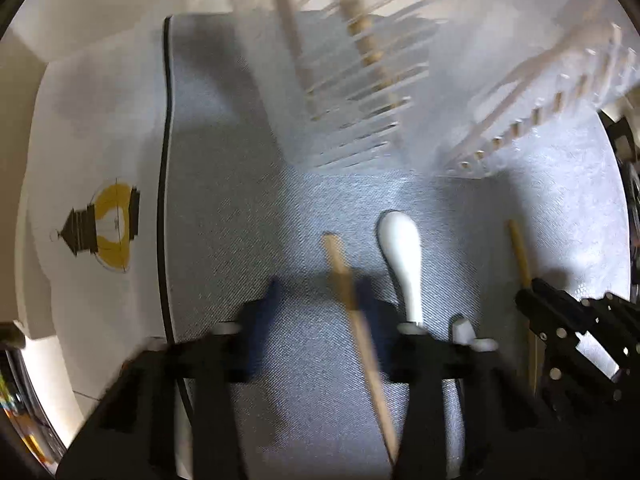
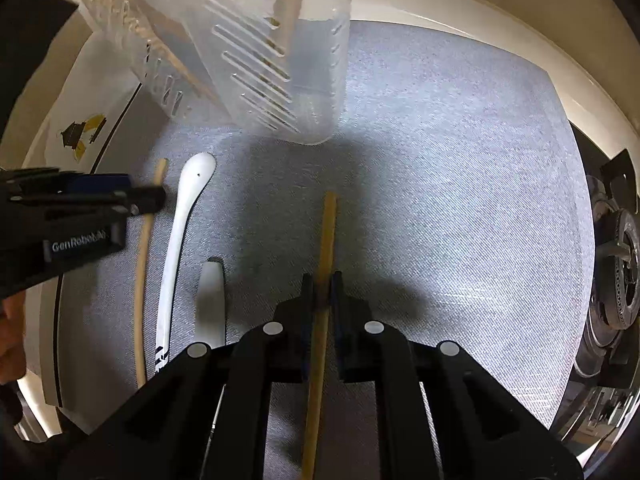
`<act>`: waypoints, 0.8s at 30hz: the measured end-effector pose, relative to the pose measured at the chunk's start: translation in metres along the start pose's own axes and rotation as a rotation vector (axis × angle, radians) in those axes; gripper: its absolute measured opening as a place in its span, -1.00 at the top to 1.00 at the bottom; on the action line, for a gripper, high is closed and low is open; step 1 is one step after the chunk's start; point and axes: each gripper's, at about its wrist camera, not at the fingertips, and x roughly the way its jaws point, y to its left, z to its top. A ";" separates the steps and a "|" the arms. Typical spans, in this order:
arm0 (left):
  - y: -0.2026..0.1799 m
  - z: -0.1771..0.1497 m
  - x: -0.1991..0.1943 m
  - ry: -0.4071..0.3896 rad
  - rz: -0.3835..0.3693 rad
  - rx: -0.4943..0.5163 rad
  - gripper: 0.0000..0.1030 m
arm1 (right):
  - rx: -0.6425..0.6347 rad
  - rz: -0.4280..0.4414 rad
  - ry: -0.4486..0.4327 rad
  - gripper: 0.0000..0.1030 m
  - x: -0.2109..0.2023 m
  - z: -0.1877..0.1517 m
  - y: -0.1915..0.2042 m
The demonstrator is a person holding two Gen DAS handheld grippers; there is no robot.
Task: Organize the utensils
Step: 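Close the left tool on a chopstick while the right tool grasps another, then lift the held chopsticks upright with both tools over the clear holder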
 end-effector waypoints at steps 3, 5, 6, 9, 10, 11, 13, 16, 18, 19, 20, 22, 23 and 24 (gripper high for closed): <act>0.001 0.000 -0.003 0.013 -0.041 0.022 0.82 | -0.013 0.005 0.013 0.86 0.001 -0.001 0.003; 0.012 0.000 -0.010 0.012 -0.114 -0.011 0.87 | -0.011 0.024 0.030 0.87 -0.002 0.000 0.004; 0.019 0.000 -0.017 -0.005 -0.132 -0.014 0.87 | -0.008 0.034 0.032 0.87 -0.004 -0.001 0.004; 0.037 0.000 -0.043 -0.055 -0.202 -0.013 0.87 | -0.004 0.038 0.017 0.87 -0.014 -0.004 0.003; 0.039 -0.002 -0.049 -0.067 -0.214 -0.012 0.87 | -0.002 0.040 0.012 0.87 -0.017 -0.004 0.003; 0.044 -0.003 -0.061 -0.095 -0.230 -0.010 0.87 | -0.002 0.042 0.002 0.87 -0.022 -0.004 0.003; 0.048 -0.009 -0.080 -0.130 -0.252 -0.008 0.87 | -0.012 0.041 -0.019 0.87 -0.032 -0.004 0.003; 0.060 -0.023 -0.101 -0.169 -0.277 -0.008 0.87 | -0.034 0.041 -0.059 0.87 -0.049 -0.004 0.007; 0.058 -0.026 -0.110 -0.188 -0.286 -0.002 0.87 | -0.045 0.043 -0.089 0.87 -0.063 -0.004 0.009; 0.058 -0.026 -0.109 -0.196 -0.289 0.003 0.87 | -0.049 0.044 -0.099 0.87 -0.067 -0.004 0.010; 0.056 -0.029 -0.115 -0.211 -0.293 0.015 0.87 | -0.051 0.045 -0.114 0.87 -0.074 -0.005 0.010; 0.051 -0.030 -0.122 -0.236 -0.299 0.036 0.87 | -0.055 0.049 -0.139 0.87 -0.086 -0.005 0.010; 0.047 -0.035 -0.127 -0.252 -0.302 0.046 0.87 | -0.058 0.051 -0.148 0.87 -0.091 -0.003 0.013; 0.043 -0.039 -0.130 -0.268 -0.303 0.056 0.87 | -0.061 0.053 -0.155 0.87 -0.093 -0.003 0.010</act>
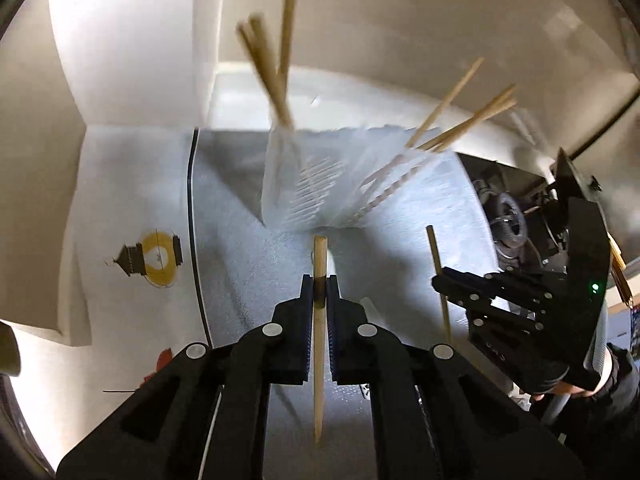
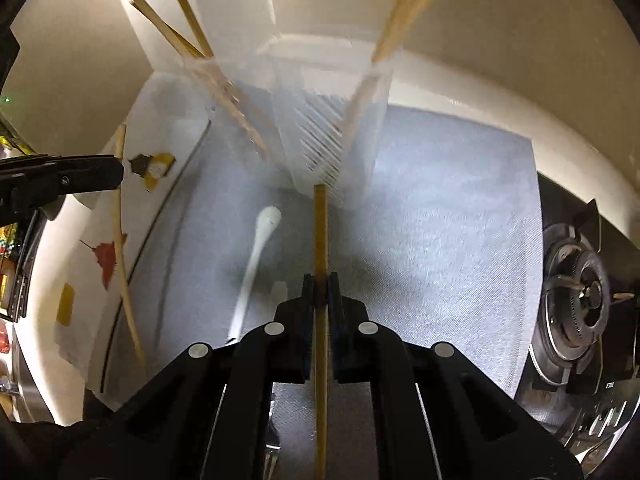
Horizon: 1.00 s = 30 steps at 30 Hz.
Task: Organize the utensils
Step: 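Lift the held chopsticks upright with both tools over the clear holder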
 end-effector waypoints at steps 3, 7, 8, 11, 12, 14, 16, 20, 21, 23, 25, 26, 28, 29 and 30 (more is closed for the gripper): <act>-0.004 -0.001 -0.015 -0.039 -0.007 0.028 0.87 | -0.006 0.007 -0.031 0.87 -0.016 0.000 0.002; -0.009 -0.002 -0.040 -0.095 -0.003 0.053 0.87 | -0.007 0.019 -0.075 0.87 -0.039 0.003 0.003; -0.010 -0.001 -0.046 -0.108 0.000 0.058 0.87 | -0.008 0.022 -0.086 0.87 -0.045 0.004 0.003; -0.013 0.002 -0.063 -0.147 0.007 0.072 0.87 | -0.013 0.020 -0.122 0.87 -0.062 0.007 0.008; -0.014 0.003 -0.070 -0.161 0.011 0.076 0.87 | -0.015 0.020 -0.136 0.87 -0.067 0.009 0.009; -0.016 0.006 -0.081 -0.187 0.014 0.085 0.87 | -0.017 0.021 -0.161 0.87 -0.077 0.012 0.011; -0.020 0.010 -0.092 -0.215 0.018 0.098 0.87 | -0.023 0.020 -0.193 0.87 -0.090 0.017 0.012; -0.024 0.020 -0.111 -0.264 0.026 0.127 0.87 | -0.032 0.026 -0.248 0.87 -0.112 0.026 0.016; -0.024 0.022 -0.114 -0.272 0.028 0.129 0.87 | -0.033 0.028 -0.262 0.87 -0.118 0.028 0.017; -0.025 0.029 -0.122 -0.292 0.030 0.131 0.87 | -0.035 0.034 -0.292 0.87 -0.131 0.033 0.017; -0.025 0.035 -0.130 -0.305 0.015 0.128 0.87 | -0.043 0.034 -0.324 0.87 -0.144 0.039 0.018; -0.026 0.037 -0.133 -0.310 0.008 0.130 0.87 | -0.045 0.036 -0.336 0.87 -0.148 0.042 0.017; -0.028 0.043 -0.144 -0.333 0.001 0.140 0.87 | -0.051 0.042 -0.375 0.87 -0.162 0.050 0.016; -0.029 0.047 -0.149 -0.348 0.003 0.147 0.87 | -0.052 0.042 -0.391 0.87 -0.168 0.053 0.016; -0.031 0.050 -0.154 -0.367 0.012 0.157 0.87 | -0.053 0.040 -0.407 0.87 -0.173 0.057 0.015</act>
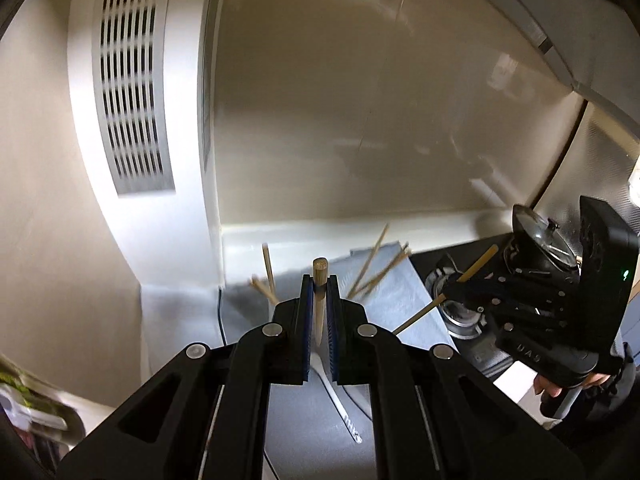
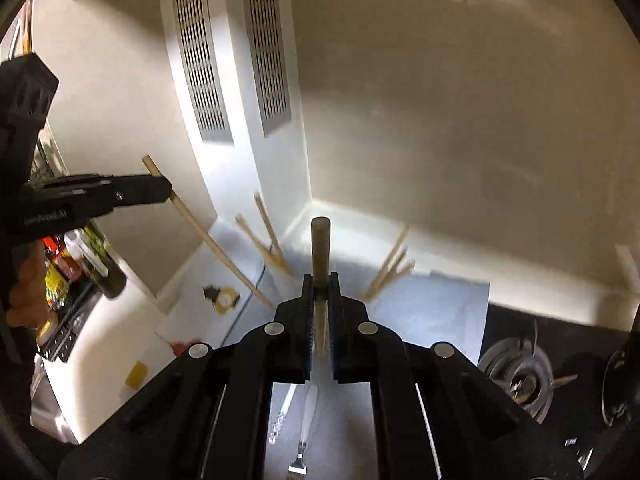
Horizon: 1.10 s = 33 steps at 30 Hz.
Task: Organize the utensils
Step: 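Lift the held chopsticks upright with both tools over the clear holder, then open both tools to drop the chopsticks into the clear holder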
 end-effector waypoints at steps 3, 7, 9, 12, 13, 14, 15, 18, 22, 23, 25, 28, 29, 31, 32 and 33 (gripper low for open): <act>-0.003 0.015 -0.008 -0.039 0.005 0.015 0.87 | -0.004 -0.012 -0.045 0.87 -0.006 0.017 -0.002; -0.009 0.032 -0.018 -0.096 0.013 0.044 0.87 | -0.012 -0.030 -0.096 0.87 -0.010 0.038 -0.003; -0.010 0.040 -0.018 -0.116 0.016 0.048 0.87 | -0.014 -0.036 -0.119 0.87 -0.012 0.046 -0.002; -0.009 0.047 -0.009 -0.126 0.028 0.039 0.87 | -0.017 -0.057 -0.144 0.87 -0.007 0.058 -0.002; -0.008 0.048 -0.005 -0.123 0.029 0.033 0.87 | -0.011 -0.064 -0.147 0.87 -0.003 0.061 -0.004; -0.005 0.050 0.003 -0.116 0.025 0.015 0.87 | -0.004 -0.064 -0.145 0.87 0.001 0.062 -0.005; -0.002 0.050 0.011 -0.109 0.021 -0.003 0.87 | 0.002 -0.063 -0.140 0.87 0.006 0.061 -0.006; 0.003 0.047 0.028 -0.123 0.054 -0.030 0.87 | 0.010 -0.071 -0.110 0.87 0.025 0.056 -0.008; 0.002 0.051 0.031 -0.146 0.047 -0.035 0.87 | 0.021 -0.064 -0.050 0.87 0.049 0.044 -0.010; 0.000 0.053 0.032 -0.144 0.046 -0.031 0.87 | 0.022 -0.064 -0.042 0.87 0.052 0.042 -0.011; -0.002 0.055 0.032 -0.139 0.042 -0.021 0.87 | 0.024 -0.063 -0.029 0.87 0.056 0.039 -0.012; -0.006 0.059 0.025 -0.165 0.050 -0.001 0.87 | 0.022 -0.062 -0.034 0.87 0.056 0.041 -0.014; -0.007 0.061 0.022 -0.177 0.054 0.005 0.87 | 0.022 -0.062 -0.037 0.87 0.056 0.042 -0.014; -0.007 0.065 0.022 -0.183 0.059 0.009 0.87 | 0.025 -0.060 -0.039 0.87 0.056 0.043 -0.016; -0.007 0.065 0.025 -0.180 0.062 0.010 0.87 | 0.026 -0.059 -0.039 0.87 0.057 0.044 -0.017; -0.006 0.065 0.028 -0.175 0.064 0.011 0.87 | 0.027 -0.059 -0.037 0.87 0.058 0.044 -0.017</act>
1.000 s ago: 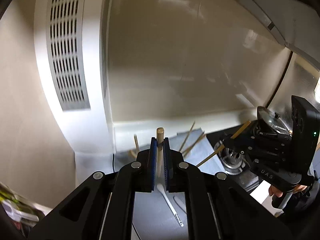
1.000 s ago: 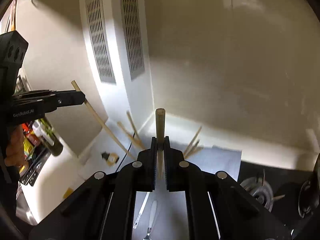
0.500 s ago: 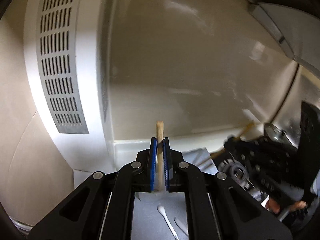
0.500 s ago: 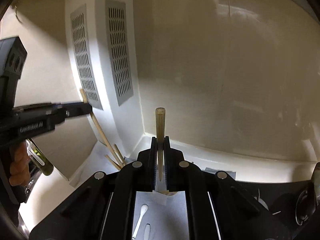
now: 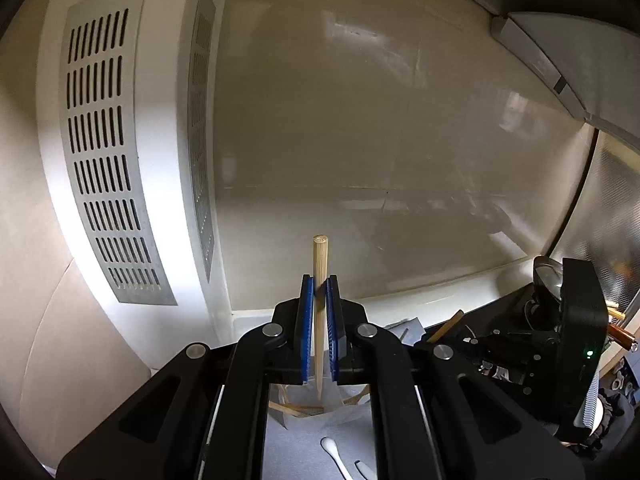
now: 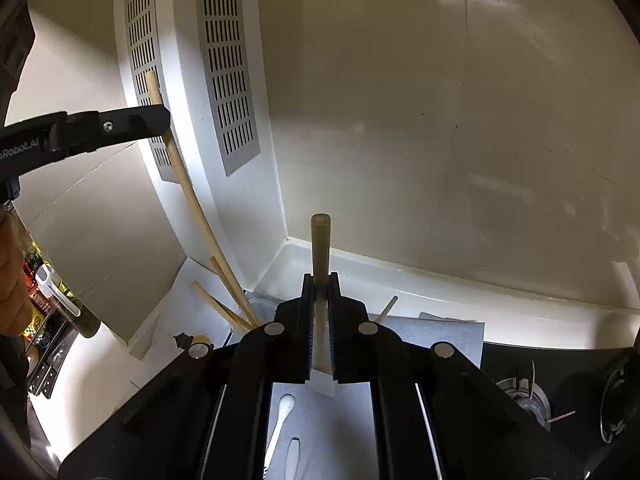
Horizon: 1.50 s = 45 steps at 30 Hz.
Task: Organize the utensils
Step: 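Open both tools to drop the chopsticks into the clear holder, then lower the right tool onto the white-handled fork and close on it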
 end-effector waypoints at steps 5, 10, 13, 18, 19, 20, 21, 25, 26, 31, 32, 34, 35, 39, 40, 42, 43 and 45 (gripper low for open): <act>0.003 -0.014 0.024 0.055 0.034 -0.007 0.87 | 0.007 -0.004 0.018 0.87 0.009 -0.003 -0.003; 0.009 -0.032 0.049 0.119 0.102 -0.018 0.82 | 0.030 0.000 0.031 0.72 0.015 -0.006 -0.006; 0.013 -0.039 0.052 0.132 0.141 -0.026 -0.57 | 0.050 0.012 0.014 0.20 0.007 -0.007 -0.006; 0.012 -0.051 0.038 0.112 0.196 -0.018 -0.84 | 0.045 -0.005 -0.008 -0.08 -0.006 -0.016 -0.003; 0.009 -0.053 0.036 0.123 0.207 -0.014 -0.84 | 0.048 -0.004 -0.012 -0.13 -0.011 -0.020 -0.001; 0.008 -0.059 0.035 0.144 0.230 -0.012 -0.84 | 0.050 -0.002 -0.012 -0.15 -0.014 -0.023 -0.001; 0.008 -0.065 0.035 0.161 0.241 -0.012 -0.84 | 0.052 -0.002 -0.010 -0.19 -0.018 -0.028 0.001; 0.009 -0.093 0.033 0.227 0.262 -0.038 -0.84 | 0.046 -0.012 0.023 -0.27 -0.025 -0.055 0.010; 0.010 -0.102 0.031 0.245 0.264 -0.045 -0.84 | 0.047 -0.017 0.033 -0.27 -0.025 -0.060 0.011; 0.006 -0.138 0.028 0.310 0.285 -0.060 -0.84 | 0.072 -0.007 0.134 -0.30 -0.017 -0.094 0.014; 0.006 -0.145 0.029 0.328 0.276 -0.068 -0.84 | 0.073 -0.012 0.151 -0.30 -0.014 -0.098 0.014; 0.005 -0.158 0.029 0.365 0.267 -0.084 -0.84 | 0.083 -0.020 0.187 -0.30 -0.008 -0.106 0.014; 0.006 -0.163 0.030 0.373 0.268 -0.091 -0.84 | 0.088 -0.019 0.206 -0.30 -0.005 -0.110 0.014; 0.006 -0.174 0.028 0.394 0.266 -0.111 -0.84 | 0.097 -0.014 0.243 -0.30 -0.004 -0.121 0.016; 0.004 -0.178 0.029 0.397 0.272 -0.109 -0.84 | 0.095 -0.013 0.248 -0.30 -0.004 -0.123 0.016; 0.005 -0.182 0.029 0.406 0.278 -0.104 -0.84 | 0.091 -0.007 0.262 -0.30 -0.003 -0.127 0.018; 0.005 -0.185 0.029 0.409 0.281 -0.101 -0.84 | 0.090 -0.002 0.271 -0.30 -0.002 -0.129 0.019; 0.002 -0.186 0.029 0.417 0.284 -0.096 -0.84 | 0.089 0.001 0.285 -0.30 0.001 -0.132 0.020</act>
